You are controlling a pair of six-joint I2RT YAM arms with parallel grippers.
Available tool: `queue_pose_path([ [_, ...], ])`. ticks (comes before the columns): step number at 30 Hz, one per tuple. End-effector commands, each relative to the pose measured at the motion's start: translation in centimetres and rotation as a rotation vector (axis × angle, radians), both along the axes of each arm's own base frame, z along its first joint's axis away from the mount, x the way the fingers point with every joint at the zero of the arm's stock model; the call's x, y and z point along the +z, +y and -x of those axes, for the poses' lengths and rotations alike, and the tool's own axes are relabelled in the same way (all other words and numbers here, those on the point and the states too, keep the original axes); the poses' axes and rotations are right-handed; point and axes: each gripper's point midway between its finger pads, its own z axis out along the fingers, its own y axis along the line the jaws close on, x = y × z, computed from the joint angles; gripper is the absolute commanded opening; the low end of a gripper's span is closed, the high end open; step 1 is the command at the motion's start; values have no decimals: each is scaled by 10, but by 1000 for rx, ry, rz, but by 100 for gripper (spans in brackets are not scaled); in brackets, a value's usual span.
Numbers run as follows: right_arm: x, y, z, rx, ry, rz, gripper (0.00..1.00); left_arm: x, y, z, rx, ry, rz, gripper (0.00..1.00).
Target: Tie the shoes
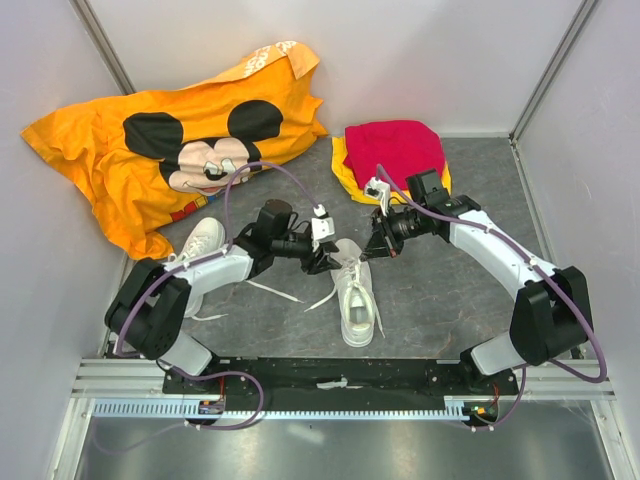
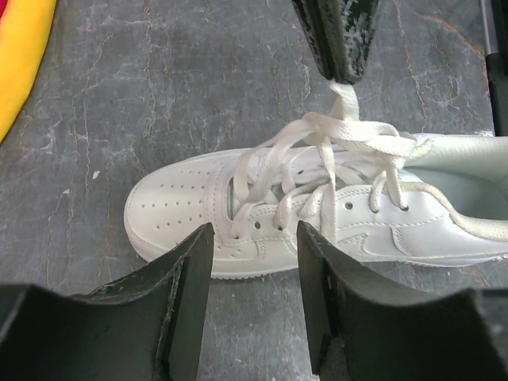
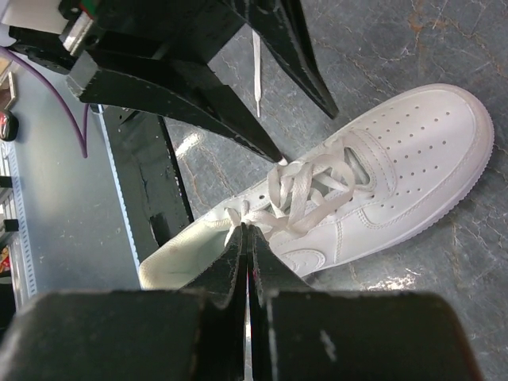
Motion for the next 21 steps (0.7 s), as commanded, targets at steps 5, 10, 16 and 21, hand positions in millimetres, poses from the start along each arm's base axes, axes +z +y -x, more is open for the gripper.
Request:
queue_pose_path([
  [5, 14, 6, 0, 13, -56, -43, 0, 20, -26, -14, -69, -99, 85, 52],
  [10, 16, 7, 1, 12, -57, -49, 0, 14, -33, -11, -95, -81, 86, 52],
  [16, 19, 8, 2, 17, -64, -60, 0, 6, -37, -13, -84, -79, 71, 45],
  [21, 23, 7, 2, 14, -72, -62, 0, 13, -28, -19, -36, -105, 59, 10],
])
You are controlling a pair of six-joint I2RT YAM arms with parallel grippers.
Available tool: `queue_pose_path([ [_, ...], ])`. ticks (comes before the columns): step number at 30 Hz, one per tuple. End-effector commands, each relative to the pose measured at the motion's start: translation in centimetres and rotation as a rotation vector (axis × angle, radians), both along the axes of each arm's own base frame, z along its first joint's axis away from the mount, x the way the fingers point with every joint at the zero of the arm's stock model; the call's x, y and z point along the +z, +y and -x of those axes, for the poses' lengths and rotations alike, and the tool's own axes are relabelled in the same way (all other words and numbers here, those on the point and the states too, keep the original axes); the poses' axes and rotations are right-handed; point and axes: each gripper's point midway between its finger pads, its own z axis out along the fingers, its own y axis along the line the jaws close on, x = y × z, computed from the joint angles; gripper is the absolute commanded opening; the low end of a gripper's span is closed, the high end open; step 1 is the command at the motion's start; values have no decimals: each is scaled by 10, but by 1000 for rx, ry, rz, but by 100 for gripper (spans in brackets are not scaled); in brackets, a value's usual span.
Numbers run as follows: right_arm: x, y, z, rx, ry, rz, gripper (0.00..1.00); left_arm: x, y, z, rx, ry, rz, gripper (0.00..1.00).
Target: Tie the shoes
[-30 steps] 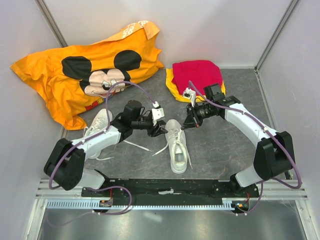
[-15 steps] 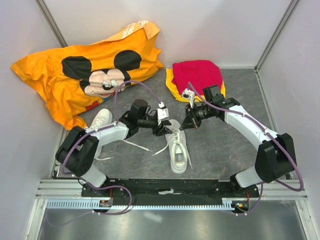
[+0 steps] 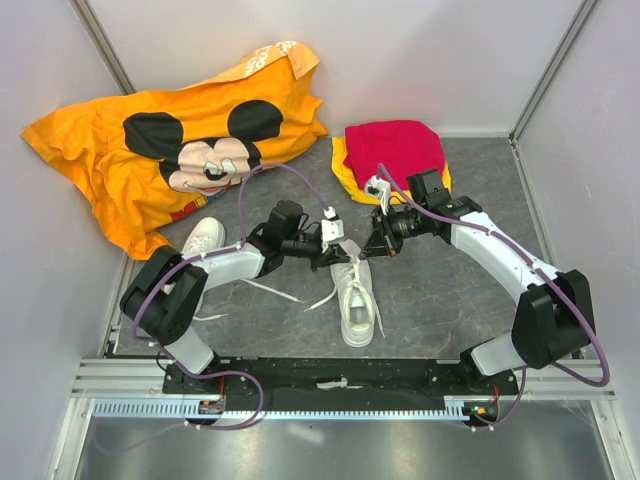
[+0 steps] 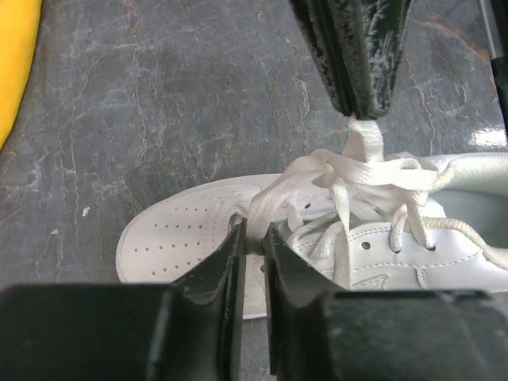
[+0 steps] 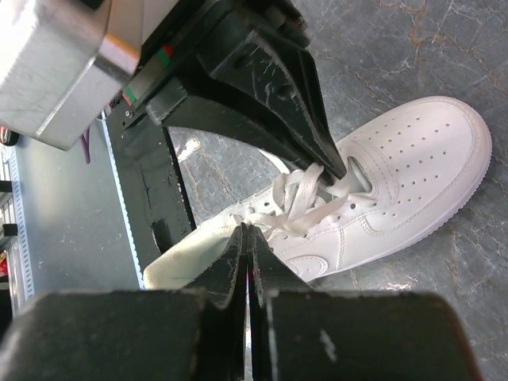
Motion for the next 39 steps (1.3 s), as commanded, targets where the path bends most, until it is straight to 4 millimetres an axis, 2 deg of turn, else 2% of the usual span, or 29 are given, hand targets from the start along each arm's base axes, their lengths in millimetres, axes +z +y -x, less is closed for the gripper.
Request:
queue_pose_path([
  [1, 18, 3, 3, 16, -58, -42, 0, 26, 0, -12, 25, -97, 35, 6],
  [3, 18, 1, 4, 10, -60, -38, 0, 38, 8, -8, 35, -132, 42, 2],
  [4, 19, 1, 5, 10, -64, -36, 0, 37, 13, -4, 38, -125, 26, 2],
  [6, 20, -3, 7, 2, -70, -27, 0, 51, 21, 1, 52, -164, 29, 2],
  [9, 21, -10, 6, -24, -77, -15, 0, 52, 35, 10, 77, -170, -5, 2],
  [10, 19, -12, 5, -36, -78, -3, 0, 62, 39, 12, 87, -192, 3, 2],
  [14, 11, -26, 2, -90, -90, 56, 0, 57, 55, 23, 124, -166, -49, 2],
  [20, 1, -38, 4, -104, -99, 109, 0, 50, 73, 26, 196, -152, -110, 2],
  [26, -18, -51, 12, -95, -108, 180, 0, 31, 91, 26, 266, -143, -189, 2],
  [39, -27, -77, 2, -196, -153, 283, 0, 31, 127, 27, 382, -223, -229, 2],
])
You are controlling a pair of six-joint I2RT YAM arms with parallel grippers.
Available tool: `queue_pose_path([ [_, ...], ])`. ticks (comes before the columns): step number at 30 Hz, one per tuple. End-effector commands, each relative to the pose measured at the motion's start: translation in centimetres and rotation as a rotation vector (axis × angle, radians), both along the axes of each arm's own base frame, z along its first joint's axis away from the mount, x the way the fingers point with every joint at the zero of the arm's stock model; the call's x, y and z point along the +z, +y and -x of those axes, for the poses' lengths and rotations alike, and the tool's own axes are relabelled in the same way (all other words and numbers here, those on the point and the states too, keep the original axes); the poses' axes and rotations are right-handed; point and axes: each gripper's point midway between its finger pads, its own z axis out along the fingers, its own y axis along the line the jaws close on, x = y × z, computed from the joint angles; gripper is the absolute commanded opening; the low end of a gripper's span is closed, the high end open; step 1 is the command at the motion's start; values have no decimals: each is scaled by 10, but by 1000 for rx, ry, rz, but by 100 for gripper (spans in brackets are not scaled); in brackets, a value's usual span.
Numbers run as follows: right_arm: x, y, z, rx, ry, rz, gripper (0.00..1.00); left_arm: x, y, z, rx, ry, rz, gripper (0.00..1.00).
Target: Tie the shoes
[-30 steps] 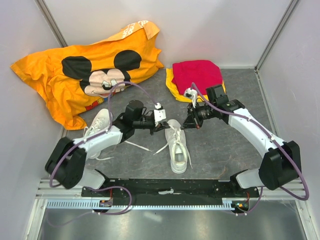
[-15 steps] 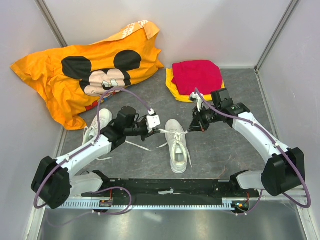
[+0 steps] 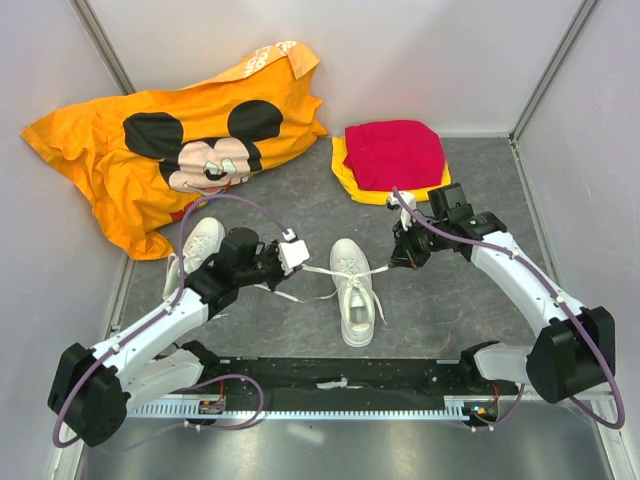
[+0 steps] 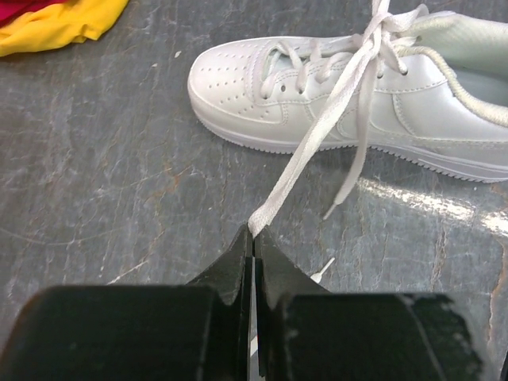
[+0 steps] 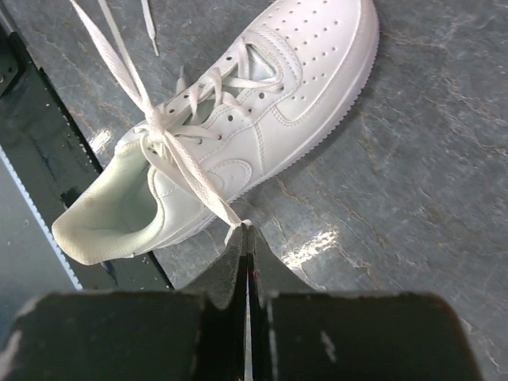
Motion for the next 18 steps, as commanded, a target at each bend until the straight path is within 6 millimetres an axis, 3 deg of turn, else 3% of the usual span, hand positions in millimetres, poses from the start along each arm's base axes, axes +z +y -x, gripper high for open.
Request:
queue_pose_path([
  [1, -3, -13, -7, -45, -55, 54, 0, 0, 15, -4, 36, -54, -45, 2],
  [18, -27, -45, -28, -185, -125, 214, 0, -24, 38, -2, 107, -28, -130, 1],
])
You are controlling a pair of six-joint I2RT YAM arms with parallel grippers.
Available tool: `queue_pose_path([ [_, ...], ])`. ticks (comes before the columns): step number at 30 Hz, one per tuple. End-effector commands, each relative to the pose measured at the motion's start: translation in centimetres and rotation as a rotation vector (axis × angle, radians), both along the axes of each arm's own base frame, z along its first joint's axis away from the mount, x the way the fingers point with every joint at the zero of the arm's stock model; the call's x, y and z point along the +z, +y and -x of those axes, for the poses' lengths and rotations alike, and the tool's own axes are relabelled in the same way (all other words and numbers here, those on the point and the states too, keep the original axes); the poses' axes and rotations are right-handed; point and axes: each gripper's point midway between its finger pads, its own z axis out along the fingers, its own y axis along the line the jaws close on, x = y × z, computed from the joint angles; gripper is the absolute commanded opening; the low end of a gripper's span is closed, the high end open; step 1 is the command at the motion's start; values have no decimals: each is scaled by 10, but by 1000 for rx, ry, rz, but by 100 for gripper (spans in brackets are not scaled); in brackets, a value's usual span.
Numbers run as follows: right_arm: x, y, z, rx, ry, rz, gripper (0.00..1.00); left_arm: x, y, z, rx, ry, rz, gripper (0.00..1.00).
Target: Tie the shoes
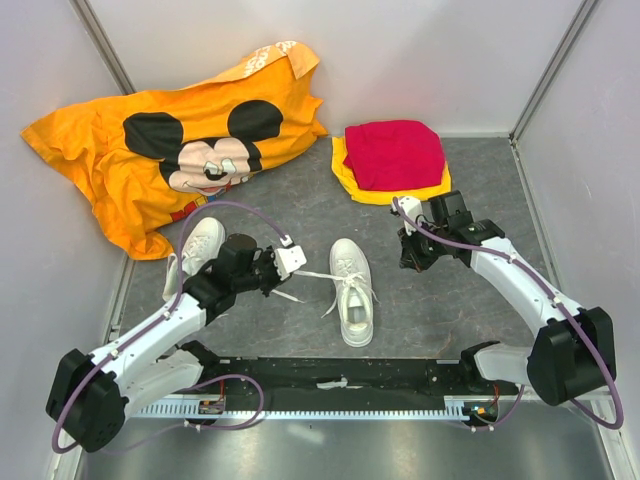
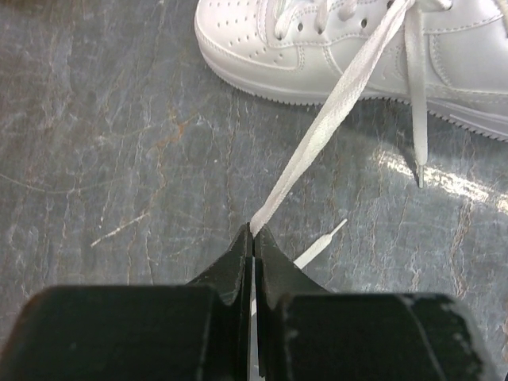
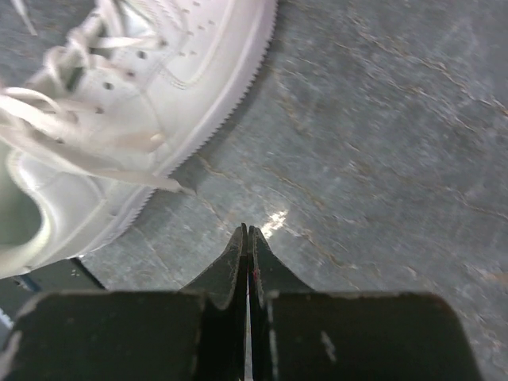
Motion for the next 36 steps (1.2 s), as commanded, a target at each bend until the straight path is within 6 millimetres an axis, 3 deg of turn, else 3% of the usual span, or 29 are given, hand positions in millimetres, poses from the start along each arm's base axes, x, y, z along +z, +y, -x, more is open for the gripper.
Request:
queue_pose_path([
  [1, 1, -17, -15, -73, -76, 68, 0, -6, 15, -4, 31, -32, -58, 2],
  [5, 0, -19, -17, -80, -81, 74, 0, -10, 15, 0, 12, -28, -64, 2],
  [8, 8, 4, -4, 21, -47, -38, 0, -4, 6, 5, -41, -28, -31, 2],
  [11, 17, 25, 3, 123, -28, -144, 35, -3, -2, 10, -98, -22, -15, 2],
  [12, 19, 26, -1, 152, -55, -144, 52, -2, -4, 10, -113, -31, -13, 2],
  [15, 23, 33, -10, 269, -133, -144, 69, 2, -12, 10, -159, -30, 1, 1],
  [23, 4, 52, -24, 461, -196, -184, 72, 1, -24, 5, -203, -1, 9, 2],
  [36, -32, 75, -2, 685, -204, -154, 70, -2, -29, 1, -201, 32, 10, 1],
])
